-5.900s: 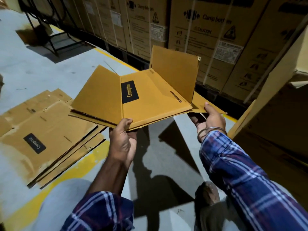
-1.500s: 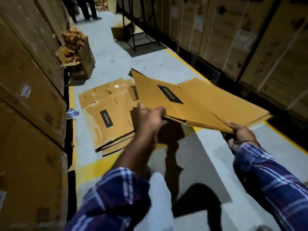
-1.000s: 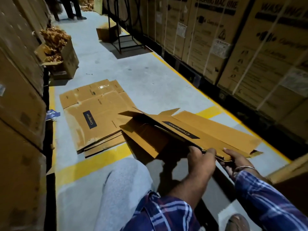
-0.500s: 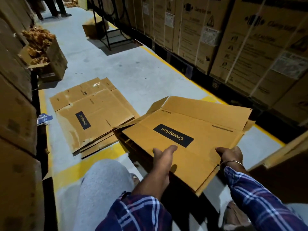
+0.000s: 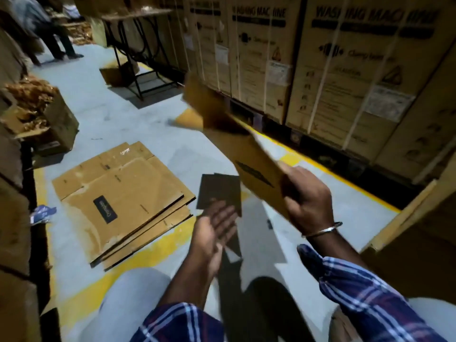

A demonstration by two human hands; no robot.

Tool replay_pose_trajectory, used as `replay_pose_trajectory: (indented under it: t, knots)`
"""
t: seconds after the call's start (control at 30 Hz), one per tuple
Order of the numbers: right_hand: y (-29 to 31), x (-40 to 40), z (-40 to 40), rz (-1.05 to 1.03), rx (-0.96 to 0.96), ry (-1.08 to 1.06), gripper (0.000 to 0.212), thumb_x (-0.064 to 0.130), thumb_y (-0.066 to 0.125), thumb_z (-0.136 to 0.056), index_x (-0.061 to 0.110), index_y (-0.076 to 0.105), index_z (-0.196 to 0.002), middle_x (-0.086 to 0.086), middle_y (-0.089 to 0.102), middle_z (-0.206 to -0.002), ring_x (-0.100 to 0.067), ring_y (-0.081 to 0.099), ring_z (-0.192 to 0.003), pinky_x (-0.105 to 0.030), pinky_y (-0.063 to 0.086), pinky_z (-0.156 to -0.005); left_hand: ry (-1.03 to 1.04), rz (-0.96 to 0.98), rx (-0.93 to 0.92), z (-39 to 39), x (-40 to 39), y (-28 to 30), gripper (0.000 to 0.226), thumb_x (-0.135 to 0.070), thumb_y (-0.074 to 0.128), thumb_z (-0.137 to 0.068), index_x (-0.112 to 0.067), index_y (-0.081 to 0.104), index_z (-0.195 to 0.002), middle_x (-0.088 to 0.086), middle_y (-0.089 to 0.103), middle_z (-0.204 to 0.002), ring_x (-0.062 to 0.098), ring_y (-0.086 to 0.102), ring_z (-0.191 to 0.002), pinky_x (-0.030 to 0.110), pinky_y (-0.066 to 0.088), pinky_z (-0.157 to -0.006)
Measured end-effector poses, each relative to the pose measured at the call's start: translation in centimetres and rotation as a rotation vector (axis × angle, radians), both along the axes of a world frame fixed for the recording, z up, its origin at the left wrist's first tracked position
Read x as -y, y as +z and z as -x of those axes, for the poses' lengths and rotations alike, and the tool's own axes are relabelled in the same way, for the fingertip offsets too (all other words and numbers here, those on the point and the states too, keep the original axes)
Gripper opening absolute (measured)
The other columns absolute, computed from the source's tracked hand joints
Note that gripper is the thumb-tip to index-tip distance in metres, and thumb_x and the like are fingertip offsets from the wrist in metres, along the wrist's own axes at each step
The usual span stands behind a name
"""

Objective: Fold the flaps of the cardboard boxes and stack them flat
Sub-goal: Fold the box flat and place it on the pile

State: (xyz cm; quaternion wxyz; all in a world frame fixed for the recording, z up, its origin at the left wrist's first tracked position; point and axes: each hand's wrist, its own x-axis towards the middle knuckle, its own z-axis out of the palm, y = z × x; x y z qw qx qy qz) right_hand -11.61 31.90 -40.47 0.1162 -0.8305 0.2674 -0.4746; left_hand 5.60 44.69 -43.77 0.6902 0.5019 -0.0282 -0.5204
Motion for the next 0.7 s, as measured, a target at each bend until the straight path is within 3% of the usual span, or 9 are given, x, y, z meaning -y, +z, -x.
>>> replay_pose_trajectory:
  t: [0.07,0.17,0.27,0.33,0.47,0.6,0.7]
  knots:
    - [-0.5,-0.6,0.4,0.182,-0.194,0.013,0.071,-0.004,0.071,-0.071,0.025,0.064,-0.136,-0.003,0.061,-0.097,-0.032,0.059,-0.088,-0.036,0.047,-0.06,0.086,0.097,-0.123,-1.9,-0.6,1.1,0.049,-0.048,0.051,-0.096,-0.009,0.06,-0.125,0.021,0.064,-0.133,0.036,0.061,-0.124,0.054,0.045,-0.108]
    - [-2.8,-1.2,1.3,0.247,-0.379,0.007,0.074,-0.004,0.079,-0.073,0.033,0.063,-0.136,0.002,0.061,-0.097,-0.025,0.058,-0.088,-0.034,0.046,-0.047,0.152,0.244,-0.274,-4.9,-1.9,1.8,0.065,-0.06,0.042,-0.093,-0.014,0.061,-0.136,0.022,0.066,-0.132,0.046,0.059,-0.125,0.068,0.041,-0.106]
    - [-5.1,-0.8,3.0,0.225,-0.463,0.045,0.07,-0.005,0.077,-0.077,0.035,0.065,-0.134,0.005,0.062,-0.098,-0.022,0.06,-0.088,-0.034,0.047,-0.045,0.146,0.172,-0.287,-6.1,-2.7,1.4,0.078,-0.078,0.052,-0.083,-0.019,0.065,-0.132,0.021,0.071,-0.124,0.046,0.064,-0.118,0.07,0.041,-0.105]
    - [-6.0,-0.3,4.3,0.156,-0.511,0.075,0.074,-0.004,0.076,-0.072,0.039,0.065,-0.132,0.006,0.063,-0.099,-0.023,0.061,-0.089,-0.033,0.048,-0.049,0.091,0.008,-0.262,-5.9,-2.6,0.7,0.062,-0.061,0.061,-0.09,-0.013,0.064,-0.129,0.021,0.072,-0.121,0.044,0.066,-0.113,0.064,0.05,-0.1]
    - [-7.4,0.6,6.7,-0.072,-0.709,0.061,0.076,0.001,0.071,-0.064,0.049,0.063,-0.123,0.011,0.064,-0.099,-0.023,0.066,-0.093,-0.03,0.049,-0.05,-0.066,-0.271,-0.214,-4.6,-2.3,-2.0,0.022,-0.003,0.053,-0.094,0.001,0.055,-0.115,0.026,0.065,-0.111,0.041,0.067,-0.095,0.049,0.064,-0.062]
    - [-8.4,1.3,8.0,-0.365,-0.894,0.073,0.06,0.002,0.066,-0.079,0.047,0.072,-0.119,0.021,0.055,-0.107,-0.015,0.055,-0.119,-0.024,0.04,-0.075,-0.187,-0.37,-0.032,-2.5,-2.2,-3.0,0.014,0.01,0.048,-0.095,0.004,0.057,-0.105,0.021,0.071,-0.091,0.037,0.069,-0.083,0.036,0.06,-0.051]
    - [-8.4,1.4,8.4,-0.506,-0.902,0.05,0.047,0.004,0.07,-0.082,0.039,0.074,-0.114,0.016,0.049,-0.103,-0.019,0.051,-0.113,-0.025,0.036,-0.084,-0.132,-0.338,0.015,-1.8,-1.7,-3.3,0.015,0.013,0.049,-0.094,0.008,0.056,-0.106,0.022,0.07,-0.095,0.039,0.069,-0.082,0.037,0.061,-0.052]
